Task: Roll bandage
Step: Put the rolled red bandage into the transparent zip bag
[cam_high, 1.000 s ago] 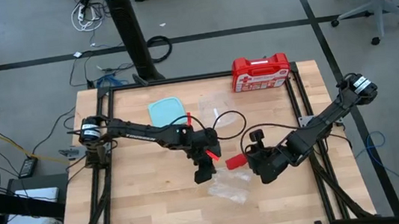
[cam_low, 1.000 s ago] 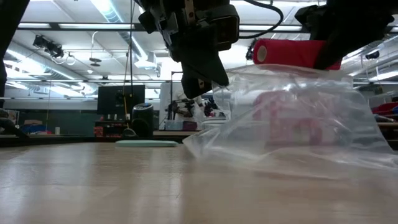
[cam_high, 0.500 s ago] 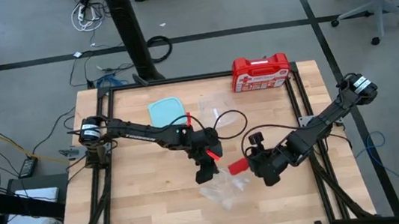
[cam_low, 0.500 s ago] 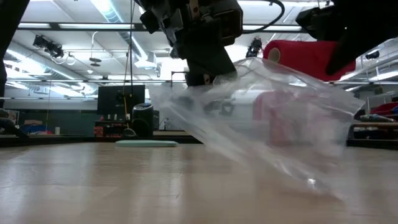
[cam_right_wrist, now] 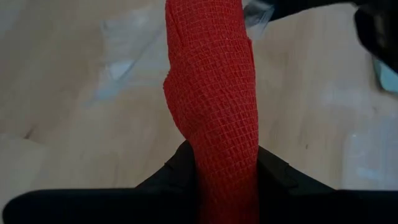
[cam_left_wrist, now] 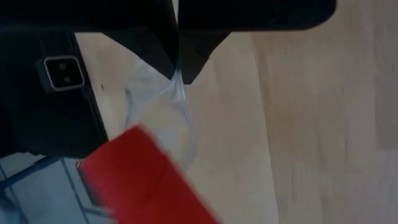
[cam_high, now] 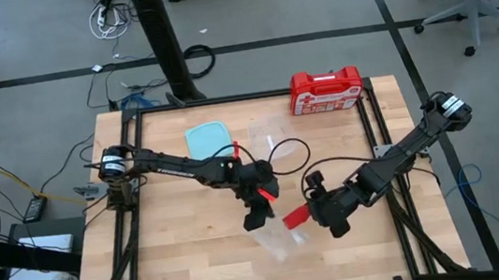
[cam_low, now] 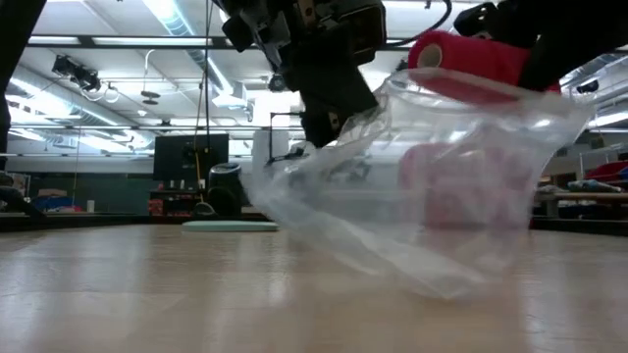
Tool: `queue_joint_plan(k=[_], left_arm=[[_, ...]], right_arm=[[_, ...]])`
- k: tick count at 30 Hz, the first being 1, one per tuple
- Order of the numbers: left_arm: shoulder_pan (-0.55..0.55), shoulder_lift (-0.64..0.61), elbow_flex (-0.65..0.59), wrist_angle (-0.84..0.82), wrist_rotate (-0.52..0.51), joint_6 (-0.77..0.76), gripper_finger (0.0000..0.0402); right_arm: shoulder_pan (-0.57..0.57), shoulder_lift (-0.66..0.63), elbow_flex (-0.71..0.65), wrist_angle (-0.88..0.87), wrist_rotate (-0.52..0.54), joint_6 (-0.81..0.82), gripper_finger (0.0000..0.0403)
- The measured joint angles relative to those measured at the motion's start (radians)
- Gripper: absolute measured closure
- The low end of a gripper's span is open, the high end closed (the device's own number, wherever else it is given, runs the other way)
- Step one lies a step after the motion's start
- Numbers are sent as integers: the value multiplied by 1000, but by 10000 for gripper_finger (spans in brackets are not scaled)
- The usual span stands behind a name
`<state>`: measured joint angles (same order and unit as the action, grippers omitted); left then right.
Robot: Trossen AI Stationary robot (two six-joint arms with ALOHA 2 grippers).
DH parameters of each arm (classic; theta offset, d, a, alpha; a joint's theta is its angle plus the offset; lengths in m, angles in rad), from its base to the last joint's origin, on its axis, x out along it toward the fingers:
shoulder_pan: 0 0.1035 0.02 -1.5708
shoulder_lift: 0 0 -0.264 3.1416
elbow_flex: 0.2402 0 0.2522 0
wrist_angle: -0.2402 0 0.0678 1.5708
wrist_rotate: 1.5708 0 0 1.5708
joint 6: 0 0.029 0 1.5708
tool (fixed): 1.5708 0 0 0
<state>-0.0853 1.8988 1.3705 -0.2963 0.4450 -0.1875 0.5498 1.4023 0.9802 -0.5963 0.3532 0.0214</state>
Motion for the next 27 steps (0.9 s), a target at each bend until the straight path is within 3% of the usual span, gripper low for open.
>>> queue_joint_plan(k=[10, 14, 18, 21, 24, 27], left_arm=[[0, -1, 0, 60, -2, 3, 401], [1, -1, 0, 58, -2, 2, 401], [2, -1, 0, 57, -20, -5, 401], [10, -1, 0, 51, -53, -35, 401], [21, -1, 0, 63, -62, -77, 401], [35, -1, 0, 72, -62, -113, 401]], right_arm=[[-77, 39, 0, -72, -25, 99, 304], [-97, 40, 0, -8, -162, 80, 304], [-95, 53, 0, -9, -152, 74, 305], [-96, 72, 0, 7, -213, 53, 305], [-99, 75, 0, -3, -129, 84, 306], [-106, 77, 0, 19, -191, 47, 305]])
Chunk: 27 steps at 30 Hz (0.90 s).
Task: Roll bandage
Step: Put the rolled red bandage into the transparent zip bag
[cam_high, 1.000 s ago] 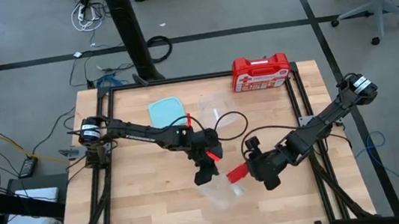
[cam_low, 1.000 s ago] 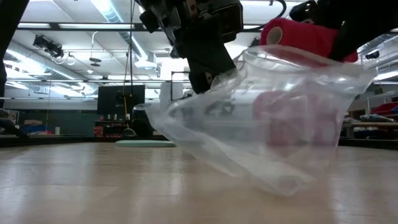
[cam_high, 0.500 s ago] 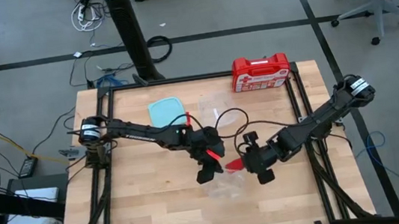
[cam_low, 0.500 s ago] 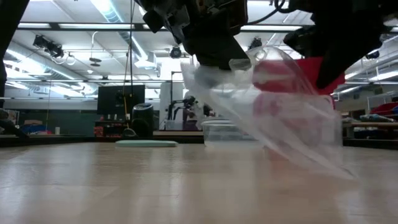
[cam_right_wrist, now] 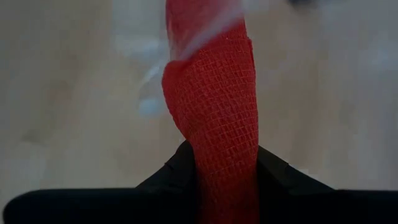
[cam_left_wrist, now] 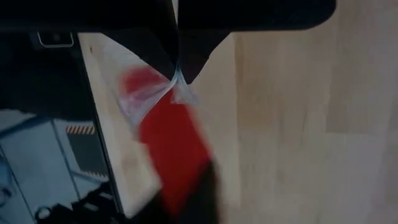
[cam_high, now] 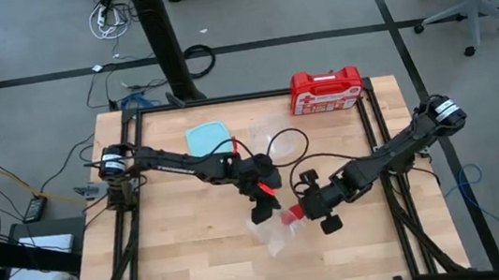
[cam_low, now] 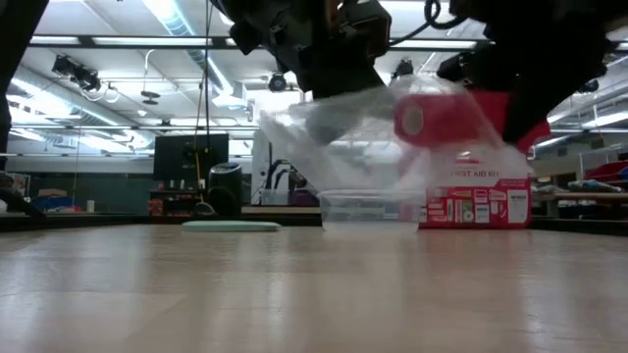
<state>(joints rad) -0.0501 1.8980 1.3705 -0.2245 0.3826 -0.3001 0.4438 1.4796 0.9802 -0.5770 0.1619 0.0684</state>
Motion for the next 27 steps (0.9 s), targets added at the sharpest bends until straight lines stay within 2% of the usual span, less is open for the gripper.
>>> queue_joint_plan(k=[3, 6, 14, 18, 22, 25, 27], left_arm=[[12, 0, 0, 4, 0, -27, 401], [19, 0, 0, 20, 5, -50, 401], [19, 0, 0, 23, 15, -53, 401], [18, -1, 0, 20, 15, -49, 401], [17, -1, 0, 28, 15, -47, 401], [17, -1, 0, 42, 15, -43, 401], [17, -1, 0, 57, 5, -39, 401]], right_arm=[[1, 0, 0, 53, 6, 1, 305], [-26, 0, 14, 5, 12, 25, 302], [-54, 5, 120, -54, 16, 3, 257], [-53, 5, 151, -71, 36, -23, 251], [-56, 13, 158, -52, -93, -19, 251], [-57, 20, 159, -87, 9, 27, 251], [-69, 23, 159, -98, 4, 57, 250]])
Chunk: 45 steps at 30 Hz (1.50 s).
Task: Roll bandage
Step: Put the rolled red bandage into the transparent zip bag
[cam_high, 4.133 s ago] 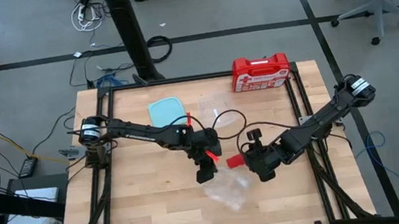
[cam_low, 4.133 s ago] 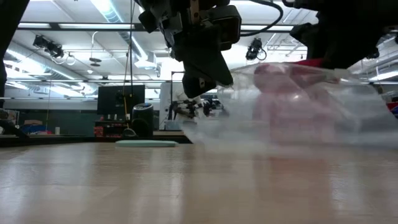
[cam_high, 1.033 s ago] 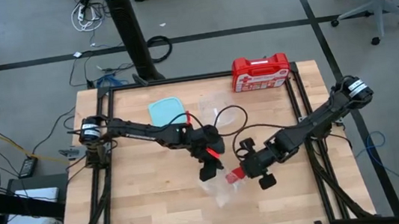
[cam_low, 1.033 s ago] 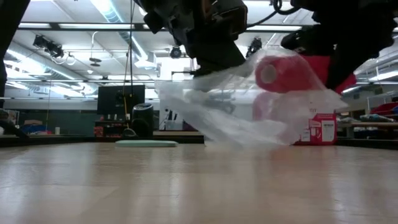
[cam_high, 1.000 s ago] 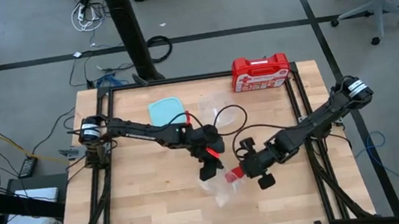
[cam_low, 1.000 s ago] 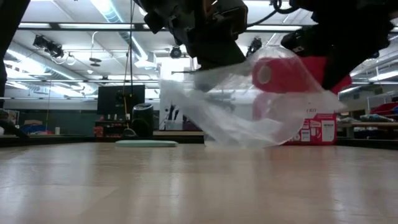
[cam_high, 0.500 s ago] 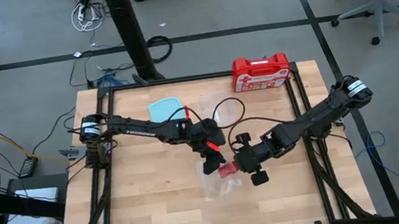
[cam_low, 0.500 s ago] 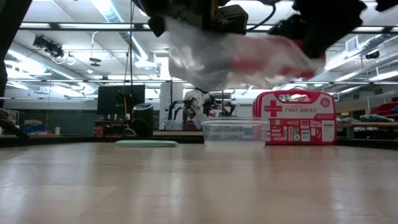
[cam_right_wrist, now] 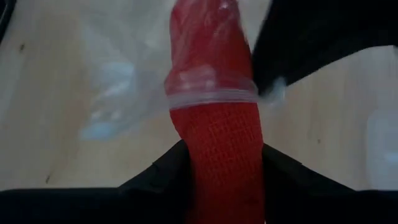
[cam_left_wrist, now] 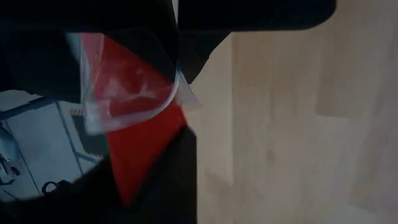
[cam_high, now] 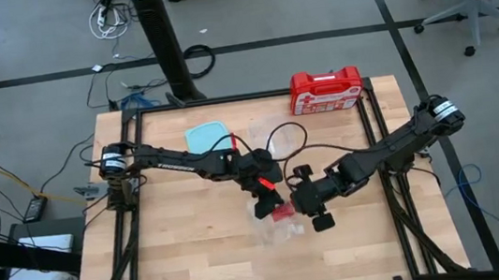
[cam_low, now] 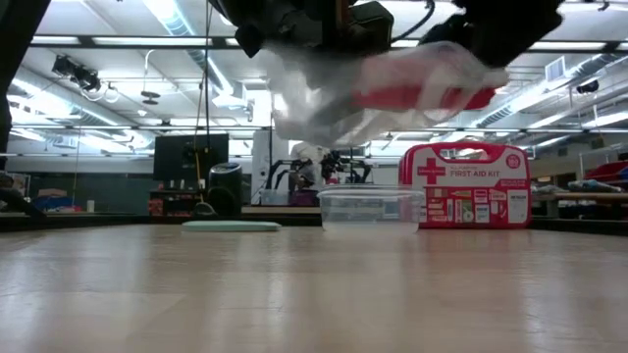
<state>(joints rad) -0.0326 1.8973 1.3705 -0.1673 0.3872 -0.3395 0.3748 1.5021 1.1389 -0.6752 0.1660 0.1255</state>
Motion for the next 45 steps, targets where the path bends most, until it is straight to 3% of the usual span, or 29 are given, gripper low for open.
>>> queue_joint_plan(k=[4, 9, 20, 34, 45], left_arm=[[-2, 0, 0, 2, -37, 40, 401], [-3, 0, 0, 35, -121, 75, 401], [-3, 0, 0, 74, -200, 110, 401], [-11, 0, 0, 164, -193, 128, 401], [-21, 1, 0, 313, -192, 164, 401]], right_arm=[[-3, 5, 3, 64, -83, 2, 244], [3, 5, 17, 11, -83, 5, 230], [-5, 1, 26, -41, -77, 21, 219], [-6, 0, 166, -208, -58, 92, 220], [13, 0, 254, -329, -100, 125, 223]])
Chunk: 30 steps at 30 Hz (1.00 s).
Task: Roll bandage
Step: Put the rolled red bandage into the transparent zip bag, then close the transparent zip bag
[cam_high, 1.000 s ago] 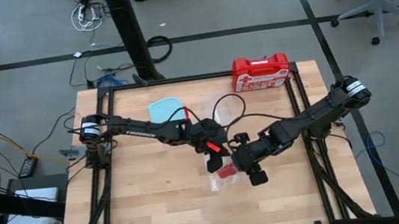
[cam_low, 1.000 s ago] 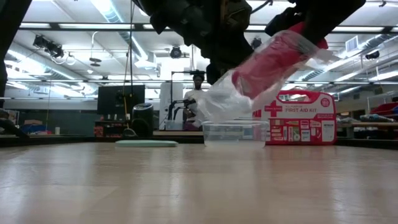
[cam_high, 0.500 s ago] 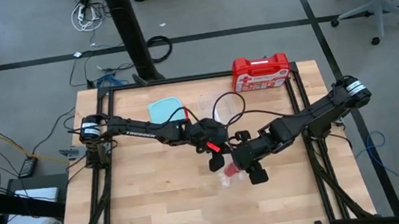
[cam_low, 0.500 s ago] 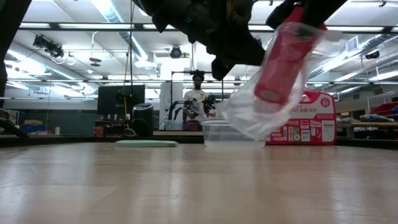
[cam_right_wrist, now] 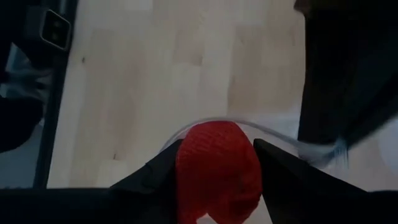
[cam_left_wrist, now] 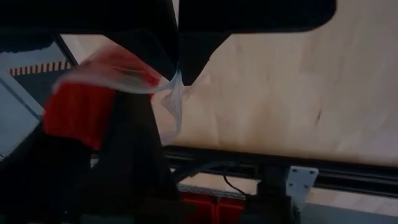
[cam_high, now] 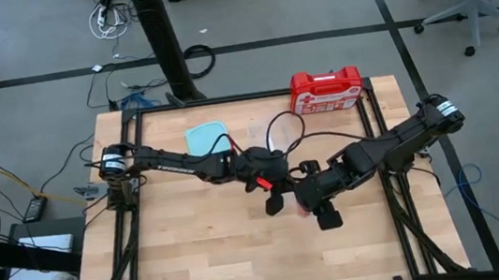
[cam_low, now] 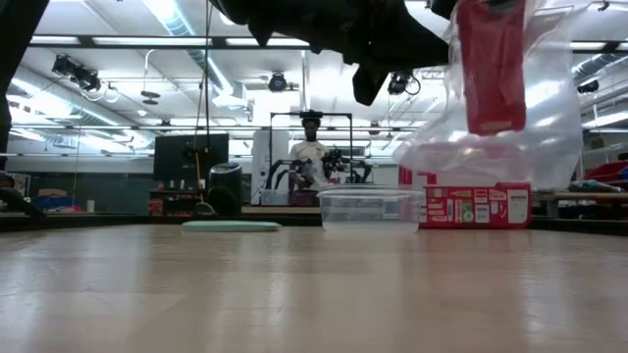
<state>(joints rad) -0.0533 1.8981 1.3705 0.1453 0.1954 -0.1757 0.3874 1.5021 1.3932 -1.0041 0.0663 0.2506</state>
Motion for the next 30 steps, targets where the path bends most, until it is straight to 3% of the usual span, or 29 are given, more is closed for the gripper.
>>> queue_joint_plan(k=[8, 10, 17, 30], left_arm=[[-1, 0, 0, 2, 0, 0, 401], [-1, 0, 0, 4, 0, 0, 401], [0, 0, 0, 44, 22, -7, 401], [-1, 1, 0, 44, 53, -12, 401]], right_arm=[[3, 0, 106, -183, -5, 44, 223], [3, -3, 116, -167, 34, 46, 223], [10, 11, 114, -173, -26, 9, 217], [2, 18, 113, -170, -10, -15, 100]])
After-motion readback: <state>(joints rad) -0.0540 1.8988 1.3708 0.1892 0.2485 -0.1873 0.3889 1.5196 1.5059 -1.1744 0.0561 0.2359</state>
